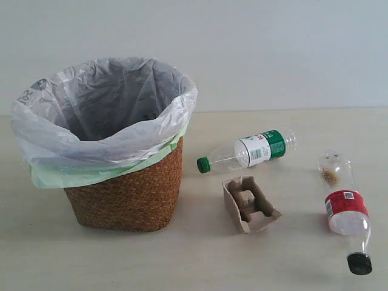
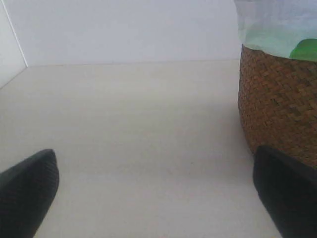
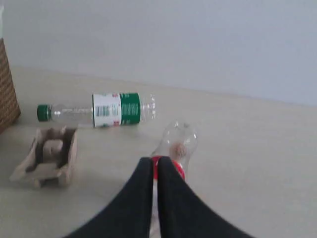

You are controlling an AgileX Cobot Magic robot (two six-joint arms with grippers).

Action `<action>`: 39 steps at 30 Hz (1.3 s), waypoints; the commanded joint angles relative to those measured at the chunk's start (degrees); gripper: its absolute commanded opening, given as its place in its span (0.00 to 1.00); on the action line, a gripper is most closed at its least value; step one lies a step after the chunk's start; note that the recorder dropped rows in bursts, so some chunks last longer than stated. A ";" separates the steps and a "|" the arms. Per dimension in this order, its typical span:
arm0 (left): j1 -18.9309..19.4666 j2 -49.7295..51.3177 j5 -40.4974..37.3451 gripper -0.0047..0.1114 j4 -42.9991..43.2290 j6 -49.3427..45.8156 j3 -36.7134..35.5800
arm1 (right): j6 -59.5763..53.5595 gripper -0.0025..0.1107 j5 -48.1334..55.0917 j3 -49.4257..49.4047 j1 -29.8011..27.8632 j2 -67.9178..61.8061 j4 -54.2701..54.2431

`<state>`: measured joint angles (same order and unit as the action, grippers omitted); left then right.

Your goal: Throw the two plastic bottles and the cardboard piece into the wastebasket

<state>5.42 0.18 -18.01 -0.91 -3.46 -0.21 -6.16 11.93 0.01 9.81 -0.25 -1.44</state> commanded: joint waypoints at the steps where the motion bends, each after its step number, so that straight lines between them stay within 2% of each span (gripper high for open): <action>1: -0.29 -0.18 0.42 0.97 -0.12 0.50 0.21 | -0.35 0.03 -7.80 -0.01 -0.08 0.25 0.60; 6: -0.29 -0.18 0.42 0.97 -0.12 0.50 0.21 | 0.95 0.03 -23.43 -0.01 -0.08 0.25 0.60; 11: -0.29 -0.18 0.42 0.97 -0.12 0.50 0.21 | 17.26 0.03 -43.61 -0.01 -0.08 0.25 0.80; 14: -0.29 -0.18 0.42 0.97 -0.12 0.50 0.21 | 21.08 0.03 -45.87 1.38 -0.08 0.25 4.87; 18: -0.29 -0.18 0.42 0.97 -0.12 0.50 0.21 | 23.98 0.03 -39.54 8.80 -0.08 0.25 5.90; 21: -0.29 -0.18 0.42 0.97 -0.12 0.50 0.21 | 24.51 0.03 -29.42 16.84 -0.08 -2.40 5.90; 28: -0.29 -0.18 0.42 0.97 -0.12 0.50 0.21 | 24.11 0.03 -19.82 35.22 -0.08 -19.95 13.57; 34: -0.29 -0.18 0.42 0.97 -0.12 0.50 0.21 | 18.81 0.04 -9.70 49.50 -0.08 -38.55 17.66; 36: -0.29 -0.18 0.42 0.97 -0.12 0.50 0.21 | 15.26 0.11 -3.25 53.66 -0.08 -44.30 17.66; 39: -0.29 -0.18 0.42 0.97 -0.12 0.50 0.21 | 9.00 0.36 5.22 59.39 -0.08 -53.54 17.66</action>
<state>5.42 0.18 -18.01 -0.91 -3.46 -0.21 8.22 8.81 55.35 9.81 -46.84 15.77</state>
